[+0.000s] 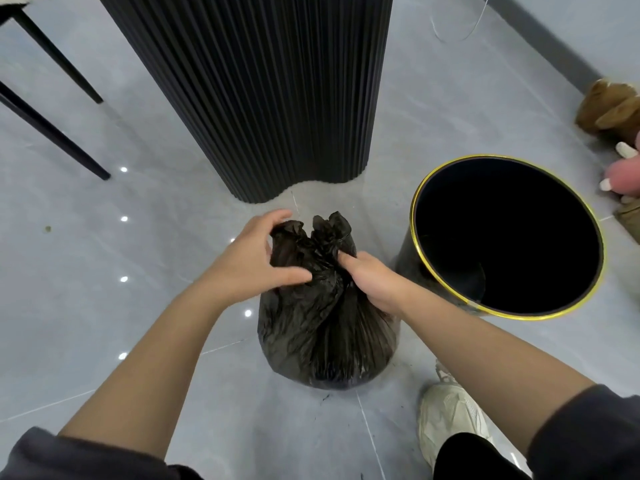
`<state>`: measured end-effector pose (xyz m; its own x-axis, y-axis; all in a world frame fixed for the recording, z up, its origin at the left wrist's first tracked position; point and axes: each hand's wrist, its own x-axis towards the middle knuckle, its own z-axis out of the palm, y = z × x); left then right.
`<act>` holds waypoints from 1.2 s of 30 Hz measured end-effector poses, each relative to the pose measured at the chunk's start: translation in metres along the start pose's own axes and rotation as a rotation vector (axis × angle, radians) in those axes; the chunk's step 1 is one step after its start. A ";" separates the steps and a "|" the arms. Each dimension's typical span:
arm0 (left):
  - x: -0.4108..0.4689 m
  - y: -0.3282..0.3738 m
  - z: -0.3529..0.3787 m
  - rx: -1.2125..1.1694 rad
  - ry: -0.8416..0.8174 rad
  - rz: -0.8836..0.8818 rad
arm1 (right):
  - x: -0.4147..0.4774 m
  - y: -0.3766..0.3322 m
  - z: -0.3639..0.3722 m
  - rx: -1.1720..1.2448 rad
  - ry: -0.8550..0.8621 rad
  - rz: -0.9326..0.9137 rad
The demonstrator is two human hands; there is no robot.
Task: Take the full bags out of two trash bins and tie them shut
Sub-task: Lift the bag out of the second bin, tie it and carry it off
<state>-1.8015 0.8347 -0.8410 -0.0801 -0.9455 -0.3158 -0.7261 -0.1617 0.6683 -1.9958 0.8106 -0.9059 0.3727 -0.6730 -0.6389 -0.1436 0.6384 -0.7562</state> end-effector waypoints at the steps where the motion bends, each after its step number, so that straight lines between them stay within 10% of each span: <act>1: -0.001 -0.001 0.001 0.103 -0.078 0.012 | 0.000 -0.001 0.000 -0.033 0.009 -0.014; 5: 0.008 -0.004 0.018 0.342 -0.094 0.064 | 0.000 -0.006 0.001 -0.099 0.071 -0.083; 16: 0.018 0.000 0.020 -0.273 -0.012 0.064 | 0.013 0.004 0.006 0.178 0.056 -0.010; 24: 0.018 -0.012 0.018 0.171 -0.224 0.046 | 0.015 0.004 0.003 0.265 0.048 0.022; 36: 0.021 -0.011 0.009 -0.620 0.061 -0.264 | 0.005 0.009 -0.014 -0.002 -0.223 -0.088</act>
<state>-1.8016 0.8195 -0.8612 0.0982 -0.8635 -0.4947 -0.1885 -0.5043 0.8427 -2.0081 0.8077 -0.9174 0.5773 -0.6265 -0.5237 -0.1030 0.5803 -0.8078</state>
